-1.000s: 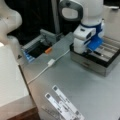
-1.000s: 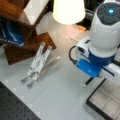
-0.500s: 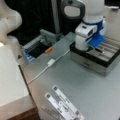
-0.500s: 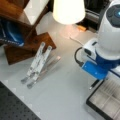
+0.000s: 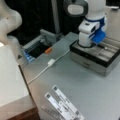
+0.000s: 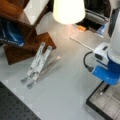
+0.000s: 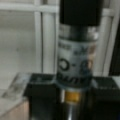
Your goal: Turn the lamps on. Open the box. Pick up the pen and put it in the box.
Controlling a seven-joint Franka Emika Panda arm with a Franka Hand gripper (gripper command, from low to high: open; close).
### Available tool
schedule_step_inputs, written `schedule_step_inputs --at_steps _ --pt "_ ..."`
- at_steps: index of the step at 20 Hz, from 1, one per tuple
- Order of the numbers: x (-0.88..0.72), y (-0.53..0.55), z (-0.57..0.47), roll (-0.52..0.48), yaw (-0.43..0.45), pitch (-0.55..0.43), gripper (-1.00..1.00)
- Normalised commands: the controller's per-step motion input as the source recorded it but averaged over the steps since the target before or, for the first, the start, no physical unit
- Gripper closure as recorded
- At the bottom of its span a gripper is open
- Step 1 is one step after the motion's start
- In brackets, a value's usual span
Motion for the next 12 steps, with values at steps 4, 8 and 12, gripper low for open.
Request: schedule_step_inputs --at_steps 4,8,12 --pt "0.11 0.24 -0.03 0.047 -0.012 0.015 1.00" --pt "0.11 0.26 -0.11 0.040 -0.068 0.037 1.00" --pt "0.12 0.24 -0.10 0.061 -0.123 0.033 1.00"
